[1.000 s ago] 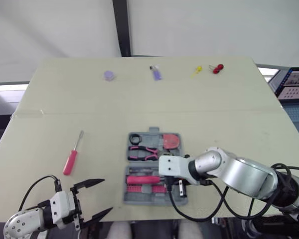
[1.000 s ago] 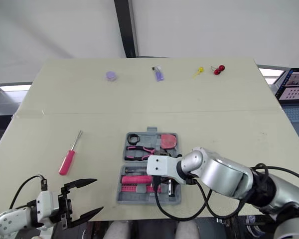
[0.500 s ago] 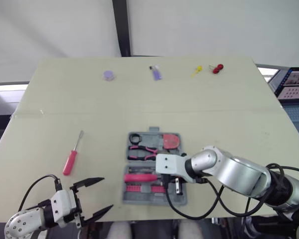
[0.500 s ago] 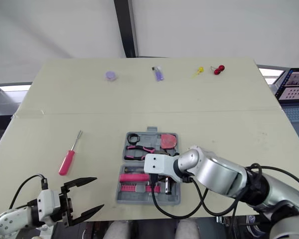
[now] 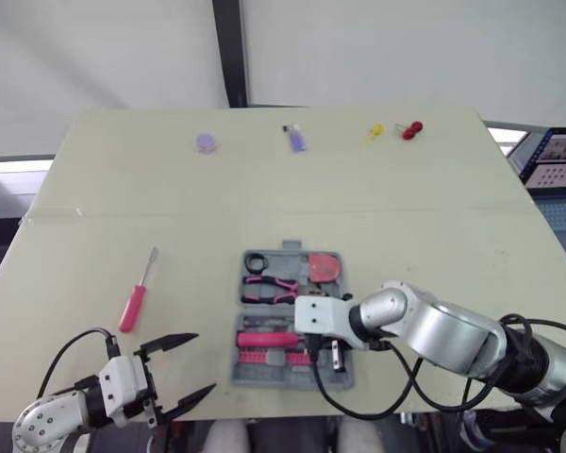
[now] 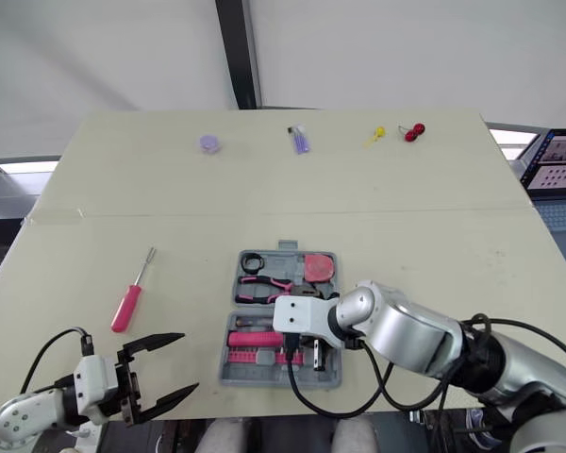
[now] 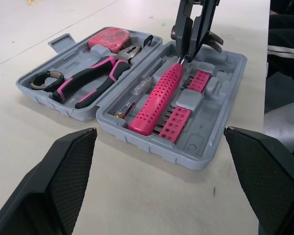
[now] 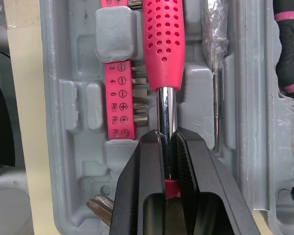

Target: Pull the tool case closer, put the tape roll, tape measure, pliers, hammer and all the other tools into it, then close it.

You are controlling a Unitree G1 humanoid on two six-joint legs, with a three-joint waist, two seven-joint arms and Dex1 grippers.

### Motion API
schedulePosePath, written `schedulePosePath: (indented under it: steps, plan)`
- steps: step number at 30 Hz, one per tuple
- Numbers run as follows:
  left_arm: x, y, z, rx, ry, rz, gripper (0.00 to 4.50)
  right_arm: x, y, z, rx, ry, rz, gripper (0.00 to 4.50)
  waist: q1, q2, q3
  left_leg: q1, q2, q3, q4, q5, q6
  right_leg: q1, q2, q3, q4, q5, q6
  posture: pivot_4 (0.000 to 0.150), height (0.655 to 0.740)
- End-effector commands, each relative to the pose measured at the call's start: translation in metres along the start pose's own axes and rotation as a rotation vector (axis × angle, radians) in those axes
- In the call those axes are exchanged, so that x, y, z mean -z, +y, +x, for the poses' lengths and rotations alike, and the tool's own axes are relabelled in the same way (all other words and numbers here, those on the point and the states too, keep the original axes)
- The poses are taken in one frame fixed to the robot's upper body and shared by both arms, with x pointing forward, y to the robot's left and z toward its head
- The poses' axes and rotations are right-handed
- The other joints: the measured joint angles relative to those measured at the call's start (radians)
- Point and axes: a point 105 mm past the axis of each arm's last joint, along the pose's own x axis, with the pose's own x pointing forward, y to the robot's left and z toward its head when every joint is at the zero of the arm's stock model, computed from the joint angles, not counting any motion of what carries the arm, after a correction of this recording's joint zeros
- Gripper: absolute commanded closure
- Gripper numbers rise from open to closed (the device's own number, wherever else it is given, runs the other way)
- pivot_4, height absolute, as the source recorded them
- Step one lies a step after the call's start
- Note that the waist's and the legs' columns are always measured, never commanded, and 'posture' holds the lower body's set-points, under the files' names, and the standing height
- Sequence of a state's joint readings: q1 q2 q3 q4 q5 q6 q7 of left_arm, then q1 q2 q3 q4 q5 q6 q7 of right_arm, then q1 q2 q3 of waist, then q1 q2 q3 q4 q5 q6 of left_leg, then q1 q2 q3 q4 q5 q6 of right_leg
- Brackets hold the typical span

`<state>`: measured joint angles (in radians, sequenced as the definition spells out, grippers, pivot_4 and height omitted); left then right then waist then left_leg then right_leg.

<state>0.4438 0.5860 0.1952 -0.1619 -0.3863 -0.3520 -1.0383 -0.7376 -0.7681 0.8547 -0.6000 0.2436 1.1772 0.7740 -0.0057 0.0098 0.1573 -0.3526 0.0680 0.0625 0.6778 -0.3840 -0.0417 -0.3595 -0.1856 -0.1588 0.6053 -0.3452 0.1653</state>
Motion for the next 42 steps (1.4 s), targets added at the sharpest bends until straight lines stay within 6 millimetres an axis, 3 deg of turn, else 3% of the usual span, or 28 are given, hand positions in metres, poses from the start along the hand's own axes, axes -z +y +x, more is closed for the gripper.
schedulePosePath:
  steps: [1, 13, 23, 42]
  plan:
    - [-0.001, -0.001, 0.0, -0.003, -0.005, 0.016, 0.0, -0.004, 0.003, 0.001, -0.007, -0.024, -0.025, 4.43, 0.0, 0.0, 0.0, 0.0, 0.0, 0.0, 0.0, 0.0, 0.0, 0.0, 0.0, 0.0, 0.0, 0.0, 0.0, 0.15, 0.74]
    - [0.004, -0.001, -0.001, -0.007, 0.0, 0.018, 0.0, -0.002, 0.002, 0.005, -0.005, -0.019, -0.03, 4.43, 0.0, 0.0, 0.0, 0.0, 0.0, 0.0, 0.0, 0.0, 0.0, 0.0, 0.0, 0.0, 0.0, 0.0, 0.0, 0.15, 0.74]
    - [0.008, -0.001, -0.001, -0.008, -0.002, 0.017, 0.0, -0.012, -0.002, -0.011, 0.008, -0.038, -0.046, 4.43, 0.0, 0.0, 0.0, 0.0, 0.0, 0.0, 0.0, 0.0, 0.0, 0.0, 0.0, 0.0, 0.0, 0.0, 0.0, 0.15, 0.74]
    - [0.013, -0.002, 0.003, -0.021, -0.009, 0.012, 0.0, -0.01, -0.005, -0.01, 0.019, 0.037, -0.065, 4.43, 0.0, 0.0, 0.0, 0.0, 0.0, 0.0, 0.0, 0.0, 0.0, 0.0, 0.0, 0.0, 0.001, 0.0, 0.0, 0.15, 0.74]
